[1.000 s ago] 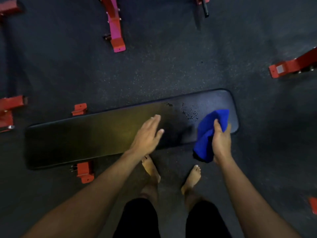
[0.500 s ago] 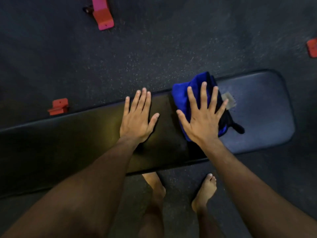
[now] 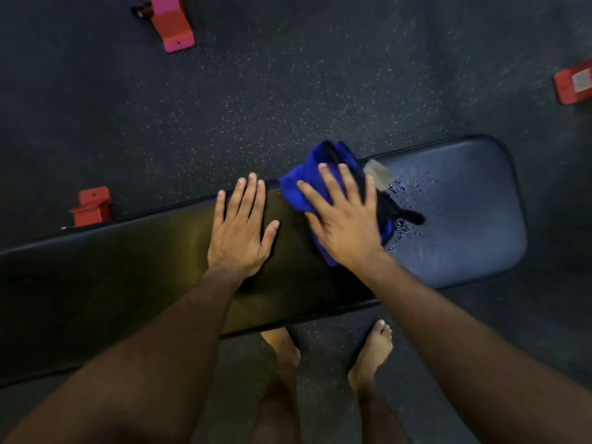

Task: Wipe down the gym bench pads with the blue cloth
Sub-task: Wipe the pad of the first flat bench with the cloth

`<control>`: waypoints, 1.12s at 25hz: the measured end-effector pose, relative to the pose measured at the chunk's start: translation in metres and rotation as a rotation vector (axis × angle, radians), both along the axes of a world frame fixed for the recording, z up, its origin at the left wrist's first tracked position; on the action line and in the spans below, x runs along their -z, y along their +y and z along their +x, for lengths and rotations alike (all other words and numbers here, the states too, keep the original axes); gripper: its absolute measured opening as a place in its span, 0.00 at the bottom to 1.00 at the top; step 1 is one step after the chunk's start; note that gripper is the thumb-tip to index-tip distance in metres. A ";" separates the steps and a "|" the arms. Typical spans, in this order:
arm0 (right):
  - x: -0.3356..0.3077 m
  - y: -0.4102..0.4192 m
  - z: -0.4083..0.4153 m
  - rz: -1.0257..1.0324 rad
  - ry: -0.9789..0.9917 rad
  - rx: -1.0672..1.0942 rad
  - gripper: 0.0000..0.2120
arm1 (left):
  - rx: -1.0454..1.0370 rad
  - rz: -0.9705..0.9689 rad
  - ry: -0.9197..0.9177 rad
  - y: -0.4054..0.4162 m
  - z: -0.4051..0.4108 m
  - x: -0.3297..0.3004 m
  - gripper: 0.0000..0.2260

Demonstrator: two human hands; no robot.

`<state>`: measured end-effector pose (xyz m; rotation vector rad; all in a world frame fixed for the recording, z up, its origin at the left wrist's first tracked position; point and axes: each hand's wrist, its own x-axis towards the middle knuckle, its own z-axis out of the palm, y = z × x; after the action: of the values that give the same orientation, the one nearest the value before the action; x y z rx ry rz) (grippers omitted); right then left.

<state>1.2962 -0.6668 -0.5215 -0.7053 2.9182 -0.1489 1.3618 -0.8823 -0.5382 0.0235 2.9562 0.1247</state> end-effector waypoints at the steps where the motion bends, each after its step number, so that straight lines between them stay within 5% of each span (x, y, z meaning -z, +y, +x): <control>1: -0.001 0.024 -0.002 0.009 0.028 0.061 0.25 | 0.000 -0.001 -0.008 0.000 0.000 0.000 0.32; 4: -0.005 0.071 -0.029 0.045 -0.018 0.293 0.24 | -0.009 -0.013 -0.008 0.000 0.001 -0.001 0.33; 8: -0.001 0.034 -0.076 0.023 -0.043 0.543 0.21 | -0.005 -0.012 -0.004 0.001 0.001 0.000 0.33; 13: 0.000 -0.009 -0.019 0.009 0.012 0.202 0.25 | -0.013 -0.006 -0.001 0.004 0.000 -0.002 0.33; 16: 0.000 0.035 -0.009 -0.020 0.046 -0.004 0.27 | -0.021 0.012 -0.005 0.004 0.001 -0.004 0.33; 20: 0.001 0.113 -0.046 0.028 0.052 0.250 0.25 | -0.022 0.015 -0.010 0.005 0.000 -0.005 0.33; 24: 0.000 0.076 -0.093 0.007 0.013 0.580 0.19 | -0.027 0.016 -0.015 0.006 0.000 -0.005 0.33; 28: 0.008 0.044 -0.048 -0.059 0.070 0.171 0.20 | -0.034 -0.006 -0.060 0.008 0.000 -0.008 0.33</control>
<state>1.2478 -0.6228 -0.5295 -0.4770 3.0510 -0.2334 1.3619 -0.8743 -0.5300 -0.0307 2.8976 0.1192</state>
